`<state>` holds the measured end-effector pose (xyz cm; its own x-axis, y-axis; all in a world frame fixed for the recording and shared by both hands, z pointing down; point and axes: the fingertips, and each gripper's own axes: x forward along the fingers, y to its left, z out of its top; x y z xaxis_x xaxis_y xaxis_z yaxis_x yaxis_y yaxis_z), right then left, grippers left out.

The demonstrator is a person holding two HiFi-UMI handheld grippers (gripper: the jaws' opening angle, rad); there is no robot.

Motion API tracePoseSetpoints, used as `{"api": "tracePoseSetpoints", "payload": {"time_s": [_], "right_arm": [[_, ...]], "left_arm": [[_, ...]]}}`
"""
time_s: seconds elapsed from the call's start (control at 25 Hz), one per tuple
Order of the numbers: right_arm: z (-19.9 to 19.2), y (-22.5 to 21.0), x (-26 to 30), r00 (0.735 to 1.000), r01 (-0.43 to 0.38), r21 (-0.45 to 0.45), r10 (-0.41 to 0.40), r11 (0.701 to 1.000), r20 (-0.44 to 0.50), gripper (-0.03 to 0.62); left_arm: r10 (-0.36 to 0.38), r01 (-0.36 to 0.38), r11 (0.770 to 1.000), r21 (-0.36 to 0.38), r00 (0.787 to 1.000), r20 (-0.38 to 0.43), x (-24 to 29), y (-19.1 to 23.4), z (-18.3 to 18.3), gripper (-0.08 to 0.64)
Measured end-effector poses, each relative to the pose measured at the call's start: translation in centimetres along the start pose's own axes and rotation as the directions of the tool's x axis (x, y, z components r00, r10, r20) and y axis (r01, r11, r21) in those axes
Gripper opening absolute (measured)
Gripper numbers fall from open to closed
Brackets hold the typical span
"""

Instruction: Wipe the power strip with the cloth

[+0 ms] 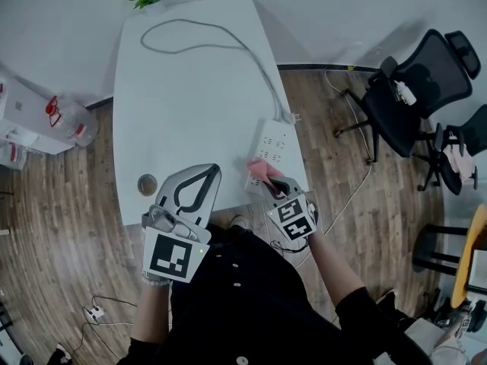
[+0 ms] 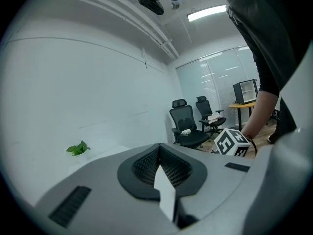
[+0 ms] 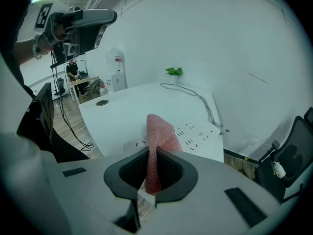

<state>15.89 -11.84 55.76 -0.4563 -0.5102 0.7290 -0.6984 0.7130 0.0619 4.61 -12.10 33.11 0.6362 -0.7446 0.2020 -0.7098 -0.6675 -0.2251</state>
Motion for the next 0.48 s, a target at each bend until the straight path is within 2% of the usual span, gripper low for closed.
{"api": "tracePoseSetpoints", "payload": {"time_s": [0.48], "right_arm": [[-1.0,2.6,-1.1,0.999,-0.052,0.009,0.052,0.999,-0.009,0.054]], "left_arm": [[-0.016,0.016,1.000,0.000,1.000,0.001,0.7,-0.5,0.1,0.014]]}}
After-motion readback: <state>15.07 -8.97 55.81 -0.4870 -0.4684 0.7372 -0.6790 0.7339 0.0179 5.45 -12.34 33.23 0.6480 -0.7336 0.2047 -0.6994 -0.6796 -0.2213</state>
